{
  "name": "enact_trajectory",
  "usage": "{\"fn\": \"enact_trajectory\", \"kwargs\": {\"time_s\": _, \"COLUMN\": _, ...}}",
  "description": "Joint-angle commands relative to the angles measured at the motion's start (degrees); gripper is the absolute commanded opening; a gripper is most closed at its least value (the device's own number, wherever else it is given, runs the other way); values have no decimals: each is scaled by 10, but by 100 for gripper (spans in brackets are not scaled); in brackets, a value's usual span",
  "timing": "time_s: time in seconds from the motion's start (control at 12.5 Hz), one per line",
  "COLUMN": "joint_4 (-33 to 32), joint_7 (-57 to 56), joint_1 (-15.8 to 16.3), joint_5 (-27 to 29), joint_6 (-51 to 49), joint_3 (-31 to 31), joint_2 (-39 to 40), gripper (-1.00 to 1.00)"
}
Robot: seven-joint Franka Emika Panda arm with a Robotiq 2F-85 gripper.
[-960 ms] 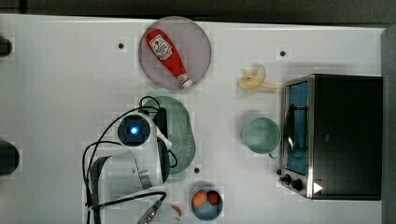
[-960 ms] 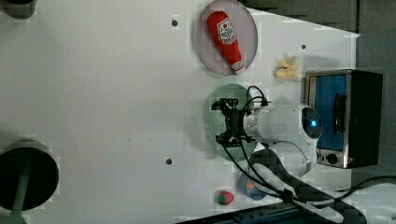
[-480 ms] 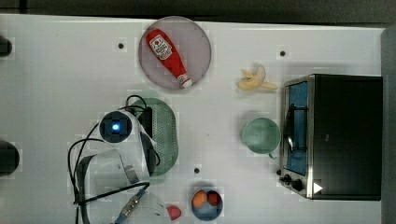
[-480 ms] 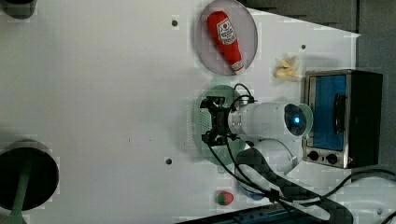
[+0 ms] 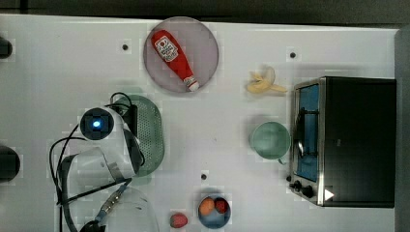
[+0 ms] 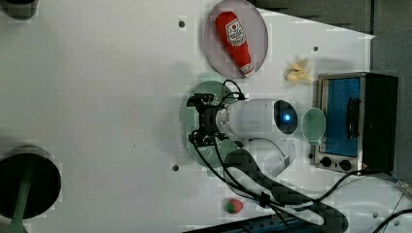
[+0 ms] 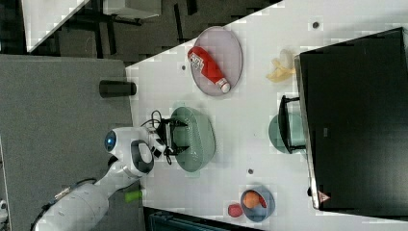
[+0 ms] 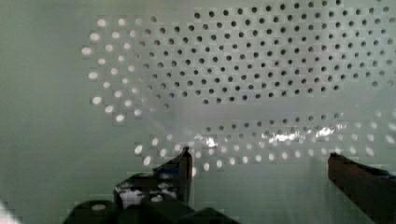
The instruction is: Drag strainer right to left.
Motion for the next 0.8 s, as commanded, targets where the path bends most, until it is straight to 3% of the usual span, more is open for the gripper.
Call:
{"fn": "enact_trajectory", "kwargs": {"time_s": 0.08, "joint_4": 46, "joint_7": 71, "joint_1": 33, "joint_5": -5, "joint_6": -7, "joint_3": -3, "joint_2": 17, "gripper": 100}}
{"fn": "enact_trajectory", "kwargs": {"time_s": 0.8, "joint_4": 119, "joint_7": 136, "joint_1": 90, "joint_5": -4, "joint_6": -15, "joint_3": -3, "joint_2": 64, "gripper": 100}}
